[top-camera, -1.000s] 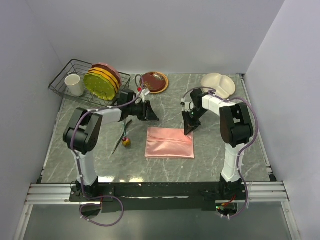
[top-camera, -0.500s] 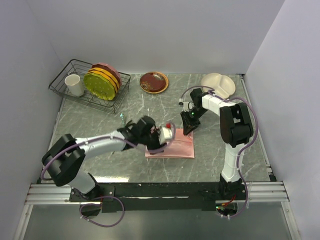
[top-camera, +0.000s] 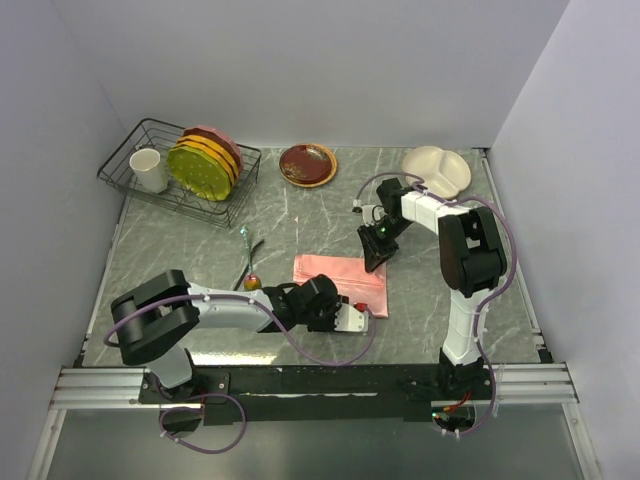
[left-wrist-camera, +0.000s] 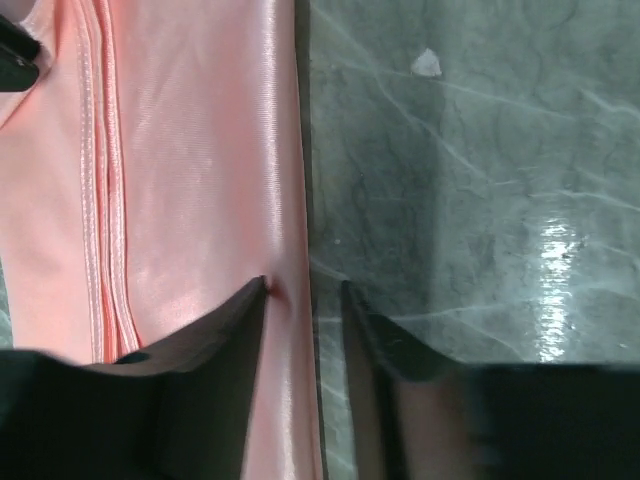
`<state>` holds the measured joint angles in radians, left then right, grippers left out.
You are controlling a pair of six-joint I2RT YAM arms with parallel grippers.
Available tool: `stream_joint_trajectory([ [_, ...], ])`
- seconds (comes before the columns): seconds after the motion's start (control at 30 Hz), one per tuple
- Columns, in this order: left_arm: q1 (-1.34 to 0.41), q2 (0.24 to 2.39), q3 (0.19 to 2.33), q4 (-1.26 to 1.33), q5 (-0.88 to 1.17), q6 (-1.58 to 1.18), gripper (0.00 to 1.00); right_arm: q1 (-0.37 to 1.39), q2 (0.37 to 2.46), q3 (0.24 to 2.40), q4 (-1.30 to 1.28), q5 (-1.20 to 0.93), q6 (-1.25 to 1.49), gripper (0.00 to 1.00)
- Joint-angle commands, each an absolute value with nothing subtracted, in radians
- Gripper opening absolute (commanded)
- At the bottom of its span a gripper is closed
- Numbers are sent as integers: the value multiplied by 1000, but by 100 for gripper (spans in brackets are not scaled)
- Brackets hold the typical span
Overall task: Fold the napkin into a case and place the utensils inside
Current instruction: Pick up the 2/3-rectangle-folded napkin from the center of the board.
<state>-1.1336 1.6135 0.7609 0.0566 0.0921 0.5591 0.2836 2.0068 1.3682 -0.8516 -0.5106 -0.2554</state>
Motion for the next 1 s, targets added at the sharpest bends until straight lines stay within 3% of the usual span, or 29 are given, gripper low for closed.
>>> stream_joint_trajectory([
  [0.0, -1144, 1667, 802, 51, 52, 604, 35, 290, 2017, 1345, -819, -428, -311, 29],
  [0.13, -1144, 1689, 821, 3, 60, 618, 22, 293, 2023, 1353, -825, -431, -325, 29],
  [0.27, -1123, 1672, 871, -87, 124, 608, 1, 295, 2013, 1347, -825, -430, -354, 28],
  [0.53, -1002, 1687, 1058, -256, 380, 500, 1, 298, 1974, 1301, -824, -439, -411, 28],
  [0.73, -928, 1749, 1181, -344, 456, 492, 1, 299, 1977, 1304, -821, -443, -417, 28],
  [0.8, -930, 1747, 1172, -344, 451, 532, 5, 298, 1982, 1310, -827, -446, -416, 28],
  [0.93, -969, 1706, 1094, -301, 405, 569, 37, 299, 1988, 1315, -828, -446, -416, 28],
  [0.97, -980, 1697, 1053, -287, 390, 578, 39, 299, 1987, 1315, -828, -446, -416, 28],
])
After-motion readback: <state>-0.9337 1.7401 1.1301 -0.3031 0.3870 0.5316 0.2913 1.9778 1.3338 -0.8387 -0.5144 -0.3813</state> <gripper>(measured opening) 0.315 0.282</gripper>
